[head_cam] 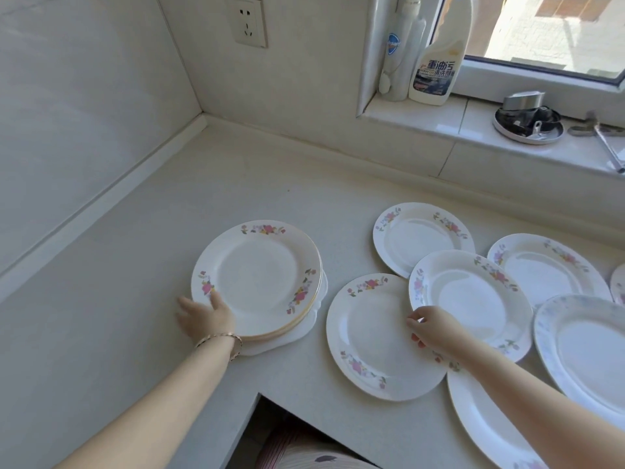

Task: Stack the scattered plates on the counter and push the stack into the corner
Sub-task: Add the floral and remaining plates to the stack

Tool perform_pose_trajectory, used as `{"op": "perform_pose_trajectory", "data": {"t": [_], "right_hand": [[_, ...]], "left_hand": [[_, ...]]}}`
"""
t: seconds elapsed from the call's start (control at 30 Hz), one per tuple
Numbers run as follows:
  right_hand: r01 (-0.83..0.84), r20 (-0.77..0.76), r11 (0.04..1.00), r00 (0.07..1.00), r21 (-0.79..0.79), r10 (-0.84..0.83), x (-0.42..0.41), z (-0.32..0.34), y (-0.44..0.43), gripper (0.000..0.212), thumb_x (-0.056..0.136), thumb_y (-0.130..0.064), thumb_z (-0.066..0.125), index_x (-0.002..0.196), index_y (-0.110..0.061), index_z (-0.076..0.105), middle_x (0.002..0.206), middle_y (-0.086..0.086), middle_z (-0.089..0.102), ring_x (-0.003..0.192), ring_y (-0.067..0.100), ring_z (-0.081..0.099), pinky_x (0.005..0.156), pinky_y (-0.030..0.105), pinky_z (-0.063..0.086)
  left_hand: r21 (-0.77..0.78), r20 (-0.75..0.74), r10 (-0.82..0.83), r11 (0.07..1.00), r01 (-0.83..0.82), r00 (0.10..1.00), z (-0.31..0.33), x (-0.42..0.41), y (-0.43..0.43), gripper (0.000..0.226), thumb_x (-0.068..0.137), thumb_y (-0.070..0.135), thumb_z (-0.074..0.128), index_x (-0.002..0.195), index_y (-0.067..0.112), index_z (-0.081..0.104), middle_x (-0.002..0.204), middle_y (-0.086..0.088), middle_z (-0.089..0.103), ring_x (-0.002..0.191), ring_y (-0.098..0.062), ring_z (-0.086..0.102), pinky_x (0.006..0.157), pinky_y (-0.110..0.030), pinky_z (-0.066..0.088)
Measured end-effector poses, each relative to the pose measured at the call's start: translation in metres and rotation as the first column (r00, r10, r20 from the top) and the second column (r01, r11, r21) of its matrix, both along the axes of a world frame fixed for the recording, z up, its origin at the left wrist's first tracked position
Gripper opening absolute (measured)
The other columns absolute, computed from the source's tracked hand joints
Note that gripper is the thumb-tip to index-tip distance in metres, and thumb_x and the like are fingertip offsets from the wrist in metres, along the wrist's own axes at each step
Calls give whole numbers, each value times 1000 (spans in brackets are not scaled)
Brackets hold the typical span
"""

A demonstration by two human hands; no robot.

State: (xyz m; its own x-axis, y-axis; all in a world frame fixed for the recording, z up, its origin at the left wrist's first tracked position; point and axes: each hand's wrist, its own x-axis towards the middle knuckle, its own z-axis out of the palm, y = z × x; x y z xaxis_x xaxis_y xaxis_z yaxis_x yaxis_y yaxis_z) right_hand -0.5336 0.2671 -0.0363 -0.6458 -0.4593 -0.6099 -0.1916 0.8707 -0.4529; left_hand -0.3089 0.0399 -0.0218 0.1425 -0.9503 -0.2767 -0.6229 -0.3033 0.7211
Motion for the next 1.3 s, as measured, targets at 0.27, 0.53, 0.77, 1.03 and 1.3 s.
{"op": "perform_pose_trajectory", "data": {"t": [0.27,0.53,0.77,1.03,1.3], "right_hand": [[105,-48,994,993,-43,-107,-26,7,47,14,89,-21,47,93,-16,60,65,-4,60,58,14,56,55,21,43],[284,-98,958,953,-30,-285,-53,8,130,16,87,-20,48,88,-13,63,72,2,61,67,21,57,69,27,47],[342,-33,939,939,-27,-342,-63,-4,175,12,91,-27,46,91,-22,57,73,0,62,70,22,61,72,31,50],[327,-35,944,945,31,-326,-68,-5,170,13,88,-22,46,89,-17,58,72,2,61,70,24,59,72,32,51],[170,-40,985,985,-8,-170,-46,9,104,21,90,-21,46,91,-9,63,69,-1,62,68,20,60,66,28,50]], "left_hand": [[38,-136,-767,628,777,627,23,-102,85,22,89,4,46,106,14,56,105,-7,62,93,-22,61,88,-28,49],[543,-288,-630,513,665,721,-20,-204,171,25,87,15,59,107,2,55,98,-11,62,77,-27,61,67,-26,56],[557,-312,-331,696,453,891,-21,-217,198,27,96,5,43,112,-10,59,96,-16,66,57,-20,48,27,-16,38],[430,-286,-427,743,513,858,3,-201,169,6,96,12,46,101,11,51,81,-4,52,60,-19,42,35,-6,35],[368,-674,45,886,282,738,47,-118,87,25,94,-3,47,71,6,51,70,-11,58,62,-22,57,34,-24,52]]}}
